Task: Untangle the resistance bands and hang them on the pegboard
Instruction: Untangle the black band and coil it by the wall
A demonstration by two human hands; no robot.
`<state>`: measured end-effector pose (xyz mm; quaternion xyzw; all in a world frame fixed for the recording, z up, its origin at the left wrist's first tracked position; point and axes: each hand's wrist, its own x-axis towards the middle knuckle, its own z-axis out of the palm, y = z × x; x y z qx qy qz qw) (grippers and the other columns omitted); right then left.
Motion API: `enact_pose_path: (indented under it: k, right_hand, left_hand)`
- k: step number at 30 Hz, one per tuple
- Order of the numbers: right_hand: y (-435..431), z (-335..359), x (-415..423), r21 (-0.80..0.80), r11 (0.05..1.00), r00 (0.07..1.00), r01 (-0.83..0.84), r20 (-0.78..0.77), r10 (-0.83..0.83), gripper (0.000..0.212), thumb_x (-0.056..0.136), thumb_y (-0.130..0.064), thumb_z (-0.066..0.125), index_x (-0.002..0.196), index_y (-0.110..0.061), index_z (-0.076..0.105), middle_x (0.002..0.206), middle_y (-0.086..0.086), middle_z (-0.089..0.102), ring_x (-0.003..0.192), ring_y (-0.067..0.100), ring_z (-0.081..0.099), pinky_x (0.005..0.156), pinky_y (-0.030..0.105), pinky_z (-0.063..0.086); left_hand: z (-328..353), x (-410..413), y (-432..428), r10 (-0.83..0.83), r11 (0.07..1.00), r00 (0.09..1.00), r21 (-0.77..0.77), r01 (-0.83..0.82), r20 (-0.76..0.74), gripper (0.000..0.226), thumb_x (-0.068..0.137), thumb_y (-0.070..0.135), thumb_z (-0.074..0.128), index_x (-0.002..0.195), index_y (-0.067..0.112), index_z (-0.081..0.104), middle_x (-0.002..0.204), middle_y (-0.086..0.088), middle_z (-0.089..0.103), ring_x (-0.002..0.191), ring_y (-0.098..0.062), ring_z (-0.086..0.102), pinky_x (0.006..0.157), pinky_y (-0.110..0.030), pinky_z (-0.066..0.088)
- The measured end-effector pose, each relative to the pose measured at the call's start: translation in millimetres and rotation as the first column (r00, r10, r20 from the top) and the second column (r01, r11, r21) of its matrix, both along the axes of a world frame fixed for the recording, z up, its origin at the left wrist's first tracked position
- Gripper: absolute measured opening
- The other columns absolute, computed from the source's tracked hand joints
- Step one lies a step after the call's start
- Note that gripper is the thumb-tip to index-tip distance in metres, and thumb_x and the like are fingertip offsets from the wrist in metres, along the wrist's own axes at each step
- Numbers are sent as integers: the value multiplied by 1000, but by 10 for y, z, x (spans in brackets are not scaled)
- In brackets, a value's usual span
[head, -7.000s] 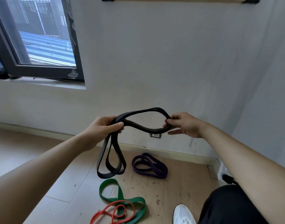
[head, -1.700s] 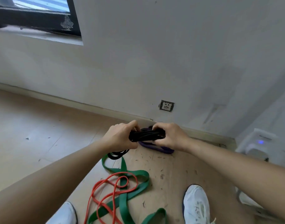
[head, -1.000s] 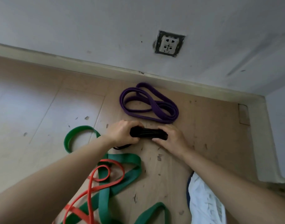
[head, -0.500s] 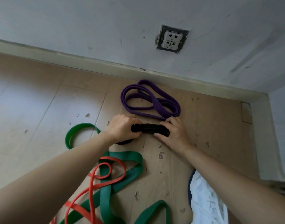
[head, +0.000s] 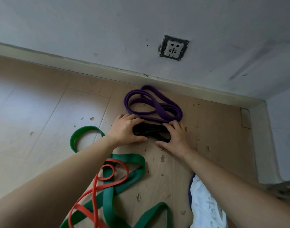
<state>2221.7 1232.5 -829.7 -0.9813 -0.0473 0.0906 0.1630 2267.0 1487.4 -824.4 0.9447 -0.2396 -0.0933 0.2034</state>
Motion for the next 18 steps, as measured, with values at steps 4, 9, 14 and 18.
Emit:
enact_pose_path:
  k: [4,9,14,18]
  right_hand:
    - [33,160,-22,-157,986,998,-52,-40,47,94,77,-73,67,153,-25,38,147,-5,44,135,21,38,113,42,28]
    - [85,371,-162,-232,971,998,-61,-30,55,80,85,-64,65,149,-21,44,151,0,44,137,24,41,116,41,27]
    - [209,597,-299,-157,987,994,-42,-103,26,72,93,-51,63,154,-21,39,154,-1,40,141,23,35,117,39,28]
    - [352,703,-531,-61,996,987,-68,-148,58,64,96,-42,62,152,-22,41,151,-2,42,138,23,38,115,39,29]
  left_hand:
    - [198,-136,91,14,999,1000,-41,-15,-18,82,76,72,62,145,29,52,149,2,54,140,-19,45,115,-43,37]
    - [563,-405,312,81,990,996,-116,-86,-47,68,79,60,71,138,28,61,147,3,56,134,-17,51,109,-40,44]
    - [797,-858,566,256,934,943,-198,-298,-213,44,87,52,72,126,34,65,130,13,63,120,-6,56,99,-27,46]
    - [867,-1298,725,325,891,903,-230,-392,-279,32,91,44,71,120,31,69,118,16,68,108,0,61,97,-31,54]
